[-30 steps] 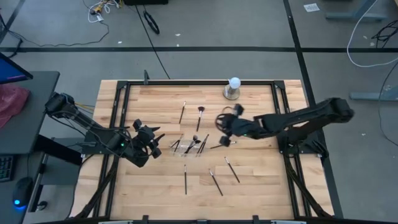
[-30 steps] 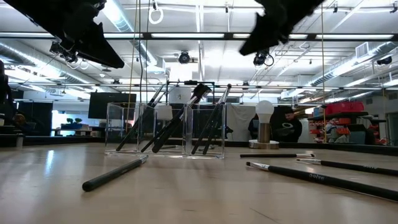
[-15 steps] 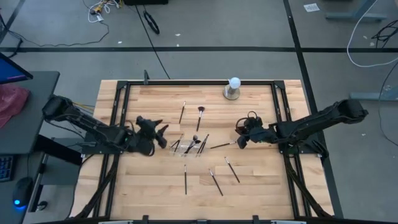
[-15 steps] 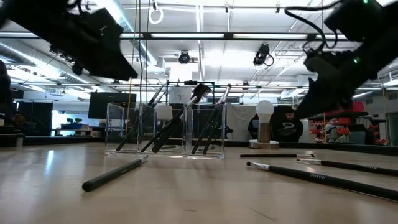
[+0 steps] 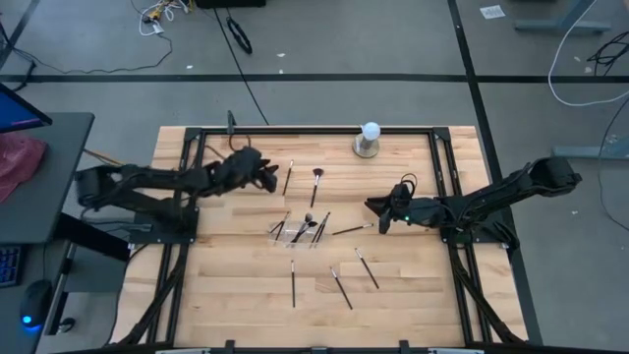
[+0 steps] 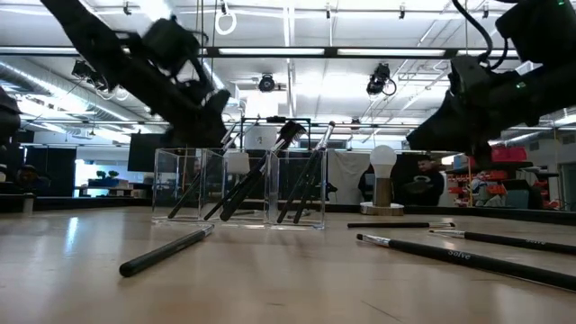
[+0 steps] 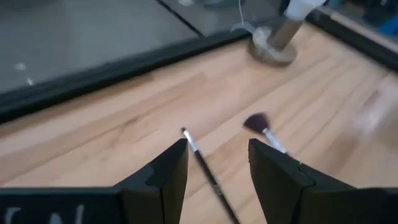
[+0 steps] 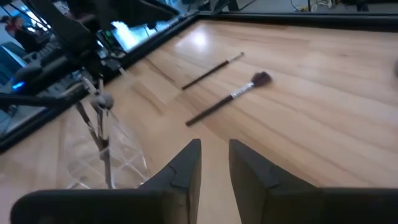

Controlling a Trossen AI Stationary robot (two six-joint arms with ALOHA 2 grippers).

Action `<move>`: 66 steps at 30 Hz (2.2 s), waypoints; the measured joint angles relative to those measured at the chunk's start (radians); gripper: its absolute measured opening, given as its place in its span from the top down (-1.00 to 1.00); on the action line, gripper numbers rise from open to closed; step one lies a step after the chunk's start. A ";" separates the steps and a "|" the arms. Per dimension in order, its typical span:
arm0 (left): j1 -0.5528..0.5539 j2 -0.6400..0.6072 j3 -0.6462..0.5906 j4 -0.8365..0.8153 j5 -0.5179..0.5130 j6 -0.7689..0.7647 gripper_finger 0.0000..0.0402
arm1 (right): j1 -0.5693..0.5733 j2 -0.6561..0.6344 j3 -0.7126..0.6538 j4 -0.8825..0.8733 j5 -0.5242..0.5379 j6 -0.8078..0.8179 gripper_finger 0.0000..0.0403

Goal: Put items in baskets/containers
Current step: Put the eyeshadow brush into the transparent organizer

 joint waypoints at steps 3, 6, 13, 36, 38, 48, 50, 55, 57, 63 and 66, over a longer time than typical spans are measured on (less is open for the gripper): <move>0.066 0.117 0.023 0.023 0.070 0.016 0.16 | 0.000 0.000 0.000 0.003 0.001 -0.003 0.59; 0.101 0.231 0.069 0.023 0.102 0.034 0.15 | 0.000 0.000 0.000 0.003 0.002 -0.003 0.59; 0.113 0.448 0.200 0.026 0.141 0.038 -0.04 | 0.000 0.000 0.000 0.003 0.003 -0.002 0.59; 0.014 0.587 0.250 -0.061 -0.061 0.160 0.15 | 0.000 0.001 0.000 0.003 0.003 -0.012 0.59; 0.004 0.587 0.250 -0.081 -0.063 0.185 0.18 | 0.000 0.001 0.000 0.003 0.003 -0.012 0.59; -0.058 0.574 0.248 -0.144 -0.084 0.318 0.64 | 0.000 0.001 0.000 0.003 0.003 0.001 0.59; -0.065 0.554 0.247 -0.170 -0.081 0.329 0.76 | 0.000 0.001 0.000 0.003 0.002 0.004 0.59; -0.074 0.484 0.214 -0.237 -0.057 0.341 0.95 | 0.000 0.001 0.000 0.004 0.002 0.005 0.59; -0.073 0.451 0.177 -0.227 -0.033 0.341 0.93 | 0.000 0.003 0.000 0.003 0.002 0.004 0.59; -0.068 0.358 0.028 -0.096 0.060 0.311 0.92 | 0.000 0.003 0.000 0.006 0.003 0.004 0.59; -0.069 0.341 -0.031 -0.009 0.087 0.292 0.93 | 0.000 0.003 0.000 0.009 0.003 0.004 0.59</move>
